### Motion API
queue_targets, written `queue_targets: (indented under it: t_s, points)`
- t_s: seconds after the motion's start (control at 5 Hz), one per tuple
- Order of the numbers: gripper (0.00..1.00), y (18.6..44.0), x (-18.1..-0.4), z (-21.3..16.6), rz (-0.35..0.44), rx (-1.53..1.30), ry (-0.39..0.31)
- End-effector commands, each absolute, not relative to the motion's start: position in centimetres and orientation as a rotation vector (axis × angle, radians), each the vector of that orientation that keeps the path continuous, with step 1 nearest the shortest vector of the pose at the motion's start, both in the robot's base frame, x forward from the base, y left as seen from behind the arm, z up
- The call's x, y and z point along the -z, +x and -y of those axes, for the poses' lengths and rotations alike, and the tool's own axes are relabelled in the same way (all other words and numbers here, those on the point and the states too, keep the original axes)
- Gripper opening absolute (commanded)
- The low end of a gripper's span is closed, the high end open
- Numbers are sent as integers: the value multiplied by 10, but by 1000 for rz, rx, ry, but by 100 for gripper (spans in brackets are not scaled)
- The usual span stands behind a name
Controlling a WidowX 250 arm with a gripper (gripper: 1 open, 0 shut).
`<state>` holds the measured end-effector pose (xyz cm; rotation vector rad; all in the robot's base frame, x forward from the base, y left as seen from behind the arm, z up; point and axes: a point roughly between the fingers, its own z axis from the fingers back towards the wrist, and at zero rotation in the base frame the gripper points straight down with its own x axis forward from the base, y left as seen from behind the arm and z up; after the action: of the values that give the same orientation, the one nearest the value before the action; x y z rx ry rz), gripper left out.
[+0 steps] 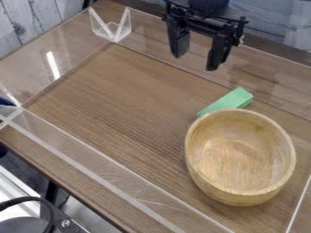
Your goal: Put the green block in the brown bowl
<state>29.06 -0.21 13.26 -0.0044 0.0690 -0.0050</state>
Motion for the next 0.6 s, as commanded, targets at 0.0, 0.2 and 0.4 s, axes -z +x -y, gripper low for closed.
queue_targets:
  t_s: [0.0,0.2,0.4]
  points:
    - [100,297,-123,9,-78,41,-5]
    - [100,304,-106,20,-90,100,-8]
    - [100,312,-91,28,-97,130,-6]
